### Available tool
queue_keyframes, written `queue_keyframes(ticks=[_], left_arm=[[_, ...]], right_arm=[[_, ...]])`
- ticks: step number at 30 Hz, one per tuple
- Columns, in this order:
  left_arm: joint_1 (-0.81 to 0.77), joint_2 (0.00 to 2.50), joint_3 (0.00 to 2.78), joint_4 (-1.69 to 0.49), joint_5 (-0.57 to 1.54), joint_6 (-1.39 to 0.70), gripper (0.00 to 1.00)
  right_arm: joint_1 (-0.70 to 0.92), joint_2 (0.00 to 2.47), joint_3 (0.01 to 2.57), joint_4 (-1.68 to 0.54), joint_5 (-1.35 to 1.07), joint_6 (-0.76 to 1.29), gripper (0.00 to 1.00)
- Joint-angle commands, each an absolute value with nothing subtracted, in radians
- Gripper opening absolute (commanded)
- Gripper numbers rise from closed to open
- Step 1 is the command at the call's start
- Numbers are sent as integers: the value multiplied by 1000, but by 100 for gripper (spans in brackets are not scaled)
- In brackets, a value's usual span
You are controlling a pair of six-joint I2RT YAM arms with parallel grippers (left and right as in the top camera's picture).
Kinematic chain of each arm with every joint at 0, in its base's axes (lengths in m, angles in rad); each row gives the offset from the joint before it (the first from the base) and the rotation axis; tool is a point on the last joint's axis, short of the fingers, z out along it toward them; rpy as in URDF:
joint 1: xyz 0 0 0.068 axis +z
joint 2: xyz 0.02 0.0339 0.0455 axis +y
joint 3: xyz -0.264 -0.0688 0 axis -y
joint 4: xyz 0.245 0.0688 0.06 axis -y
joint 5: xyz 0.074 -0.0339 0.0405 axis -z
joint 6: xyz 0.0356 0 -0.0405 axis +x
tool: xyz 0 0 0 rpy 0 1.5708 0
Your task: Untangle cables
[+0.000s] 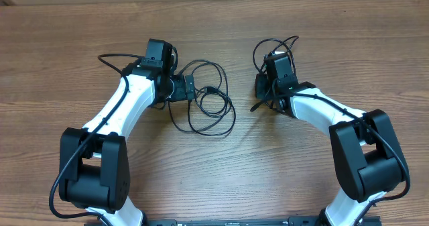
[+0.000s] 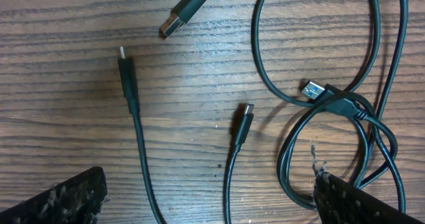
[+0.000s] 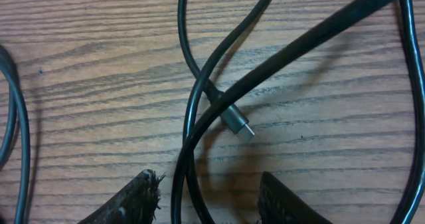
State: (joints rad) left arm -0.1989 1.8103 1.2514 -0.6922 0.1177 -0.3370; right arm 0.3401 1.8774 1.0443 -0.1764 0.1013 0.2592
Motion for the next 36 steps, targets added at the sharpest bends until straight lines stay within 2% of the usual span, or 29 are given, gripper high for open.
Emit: queue_keyframes(ticks=[1,6,9,14,17,18,36], left_arm=[[-204,1806,1246,-692,107,-329,99],[-204,1806,1246,-692,107,-329,100],[-204,1806,1246,-692,107,-329,100],[-204,1806,1246,-692,107,-329,99],[-204,1806,1246,-692,107,-329,100],[-204,1806,1246,-692,107,-329,100],[-204,1806,1246,-692,107,-329,100]], right_arm=[[337,1909,1040,-154,105,252,48],[337,1934,1040,-123,104,230,46],[337,1934,1040,-124,104,230,32],[337,1934,1040,-125,104,230,24],[337,1934,1040,-129,104,230,7],[337,1934,1040,-131,104,230,4],[337,1934,1040,-136,104,234,4]])
